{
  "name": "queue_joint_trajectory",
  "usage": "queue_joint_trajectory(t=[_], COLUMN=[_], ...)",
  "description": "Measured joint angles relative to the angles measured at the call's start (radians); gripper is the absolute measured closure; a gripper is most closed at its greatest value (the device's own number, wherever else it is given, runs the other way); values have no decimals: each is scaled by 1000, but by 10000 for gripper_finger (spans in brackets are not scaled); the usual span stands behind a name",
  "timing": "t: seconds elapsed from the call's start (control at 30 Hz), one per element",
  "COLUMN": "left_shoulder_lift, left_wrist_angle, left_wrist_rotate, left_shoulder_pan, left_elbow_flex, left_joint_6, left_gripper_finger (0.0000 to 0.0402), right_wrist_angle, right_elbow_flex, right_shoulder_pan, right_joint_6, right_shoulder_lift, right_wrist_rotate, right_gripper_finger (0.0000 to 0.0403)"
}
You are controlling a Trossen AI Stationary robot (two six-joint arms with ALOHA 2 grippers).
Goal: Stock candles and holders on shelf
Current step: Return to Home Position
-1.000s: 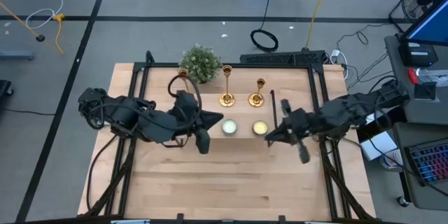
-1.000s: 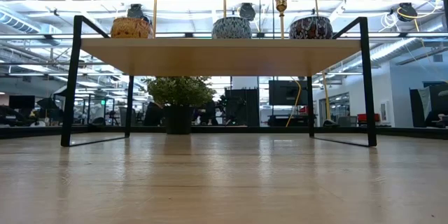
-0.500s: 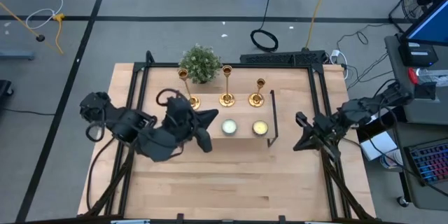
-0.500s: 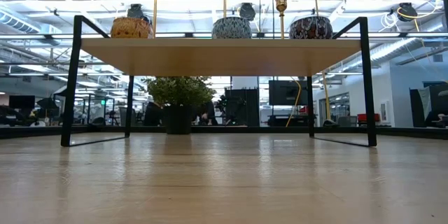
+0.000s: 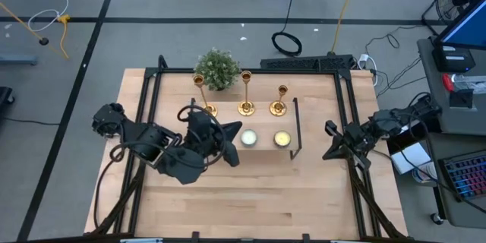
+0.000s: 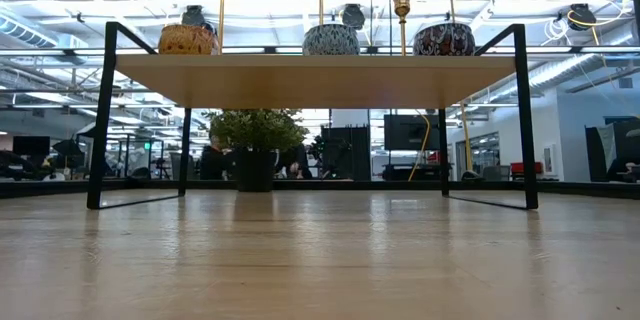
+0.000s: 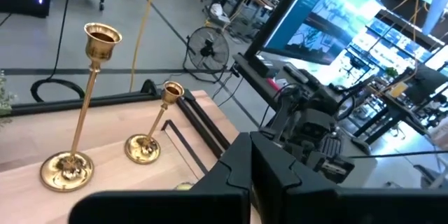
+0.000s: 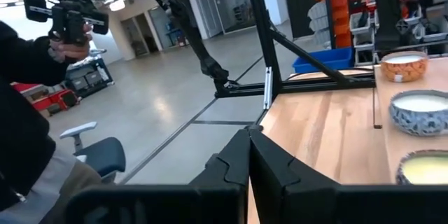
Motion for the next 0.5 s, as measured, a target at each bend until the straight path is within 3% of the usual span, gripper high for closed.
queue_joint_trajectory(t=[0.5], left_shoulder_lift=[0], left_wrist_angle=[0], left_wrist_rotate=[-33], left_shoulder_pan=[0], left_elbow_flex=[0], left_joint_6=[-30], left_gripper_finger=[396], right_wrist_angle=[-181], right_elbow_flex=[-40], right_shoulder_pan=[-52], right_joint_6=[-77], right_shoulder_lift=[-104], right_wrist_rotate=[-4], right_gripper_finger=[403])
